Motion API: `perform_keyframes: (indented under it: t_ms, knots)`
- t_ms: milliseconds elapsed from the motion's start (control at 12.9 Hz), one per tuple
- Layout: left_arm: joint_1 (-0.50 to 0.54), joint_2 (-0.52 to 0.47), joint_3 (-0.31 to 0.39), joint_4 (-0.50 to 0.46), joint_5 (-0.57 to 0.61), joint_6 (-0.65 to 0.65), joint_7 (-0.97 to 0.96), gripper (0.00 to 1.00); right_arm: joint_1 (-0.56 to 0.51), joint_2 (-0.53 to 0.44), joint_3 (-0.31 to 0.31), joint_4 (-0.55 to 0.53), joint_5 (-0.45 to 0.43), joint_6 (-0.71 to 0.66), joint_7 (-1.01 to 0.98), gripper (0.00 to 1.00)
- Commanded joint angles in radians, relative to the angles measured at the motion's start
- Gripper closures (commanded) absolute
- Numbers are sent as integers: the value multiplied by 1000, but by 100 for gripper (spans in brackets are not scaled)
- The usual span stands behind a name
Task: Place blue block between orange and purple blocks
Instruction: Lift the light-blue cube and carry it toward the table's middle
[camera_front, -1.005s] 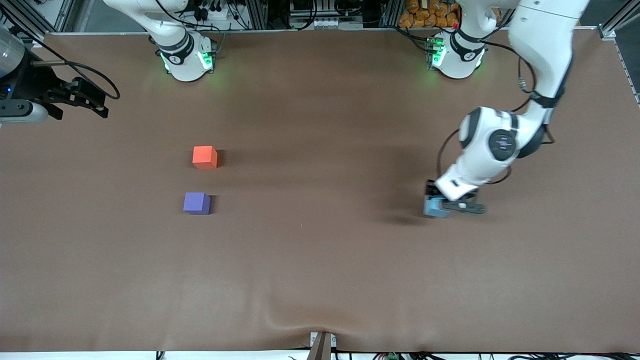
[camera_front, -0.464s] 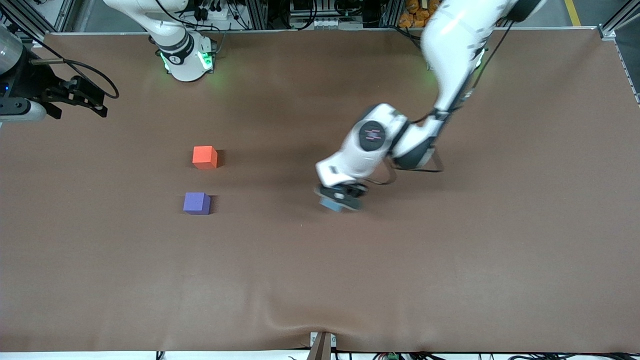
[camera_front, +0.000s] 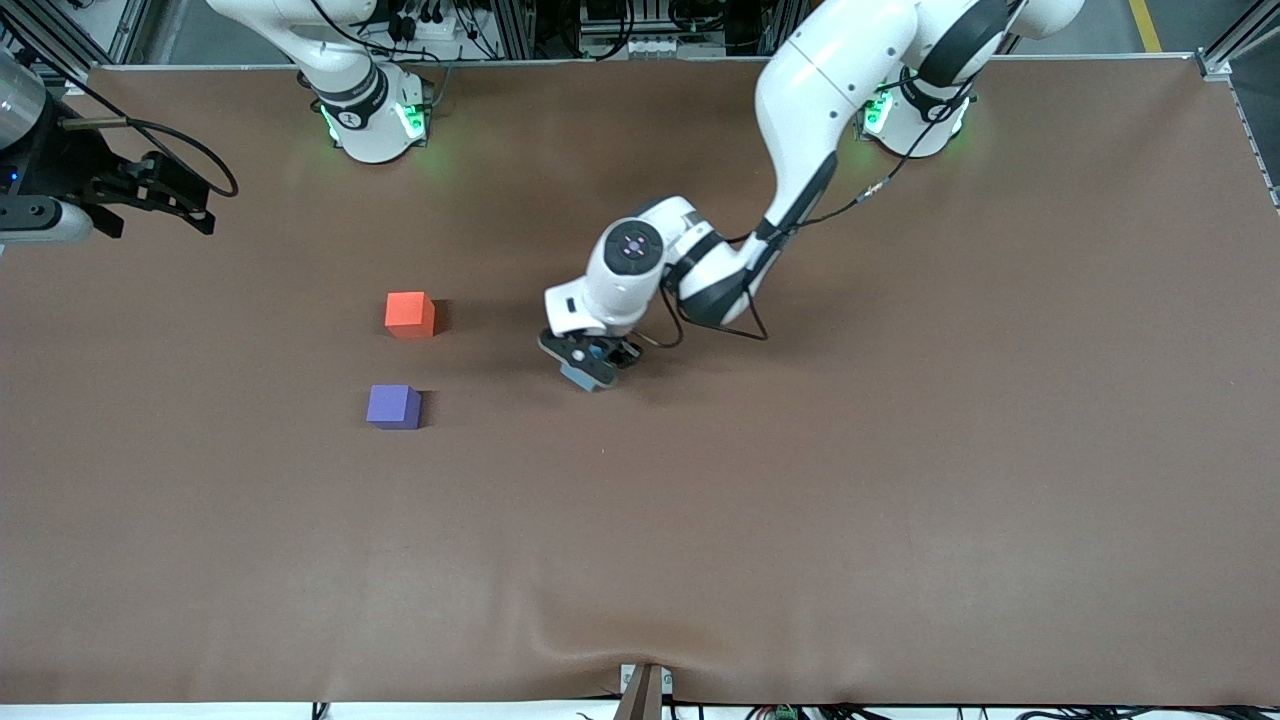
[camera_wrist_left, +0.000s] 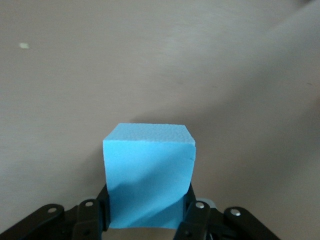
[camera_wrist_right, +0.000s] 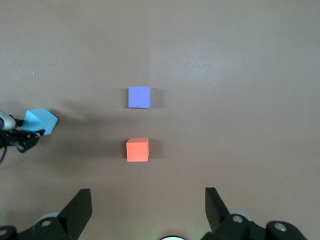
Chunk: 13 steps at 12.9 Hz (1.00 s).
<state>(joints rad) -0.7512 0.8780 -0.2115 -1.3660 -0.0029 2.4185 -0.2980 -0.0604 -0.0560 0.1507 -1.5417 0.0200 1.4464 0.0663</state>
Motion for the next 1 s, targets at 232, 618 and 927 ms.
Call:
perform_keyframes:
  t_ms: [232, 618, 927]
  knots:
    - [-59, 65, 17, 58, 9, -1, -1, 100, -4, 10, 7, 8, 14, -15, -5, 0]
    - [-73, 62, 17, 57, -2, -1, -79, 0, 2, 15, 7, 9, 15, -15, -5, 0]
    - [-68, -49, 26, 59, 3, -47, -150, 0, 7, 85, 7, 12, 6, -18, -13, 0]
